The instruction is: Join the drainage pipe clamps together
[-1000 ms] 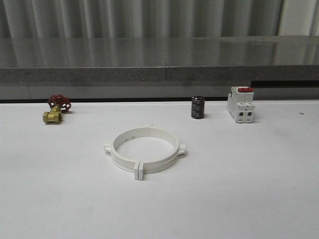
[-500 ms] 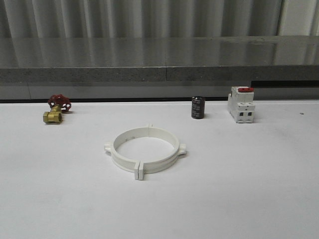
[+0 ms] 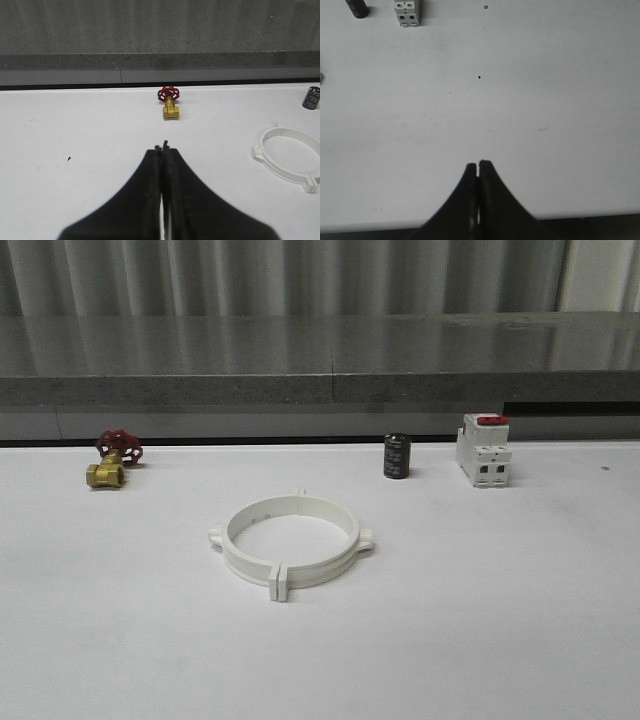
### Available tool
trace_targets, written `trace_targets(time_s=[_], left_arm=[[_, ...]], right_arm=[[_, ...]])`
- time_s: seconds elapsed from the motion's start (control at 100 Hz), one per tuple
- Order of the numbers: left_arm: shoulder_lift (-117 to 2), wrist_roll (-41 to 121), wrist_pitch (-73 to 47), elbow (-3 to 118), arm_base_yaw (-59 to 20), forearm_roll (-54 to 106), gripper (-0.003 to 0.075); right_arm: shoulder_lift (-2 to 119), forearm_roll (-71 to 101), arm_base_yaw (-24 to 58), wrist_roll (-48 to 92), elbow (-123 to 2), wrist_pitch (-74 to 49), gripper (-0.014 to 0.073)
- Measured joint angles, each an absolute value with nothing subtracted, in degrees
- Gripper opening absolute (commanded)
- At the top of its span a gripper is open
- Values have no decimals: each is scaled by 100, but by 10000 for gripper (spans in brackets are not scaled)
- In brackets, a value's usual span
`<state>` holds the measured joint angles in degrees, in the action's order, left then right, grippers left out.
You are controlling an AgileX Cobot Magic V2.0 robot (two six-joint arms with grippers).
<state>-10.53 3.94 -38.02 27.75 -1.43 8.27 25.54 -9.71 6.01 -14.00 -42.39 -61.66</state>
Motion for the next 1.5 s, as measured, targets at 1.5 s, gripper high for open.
trace_targets(time_s=[1.5], left_arm=[[-1045,394,-3802,2775,-143,837,-20]], right_arm=[[-67,-354,186,-1199,57,-987,-69]])
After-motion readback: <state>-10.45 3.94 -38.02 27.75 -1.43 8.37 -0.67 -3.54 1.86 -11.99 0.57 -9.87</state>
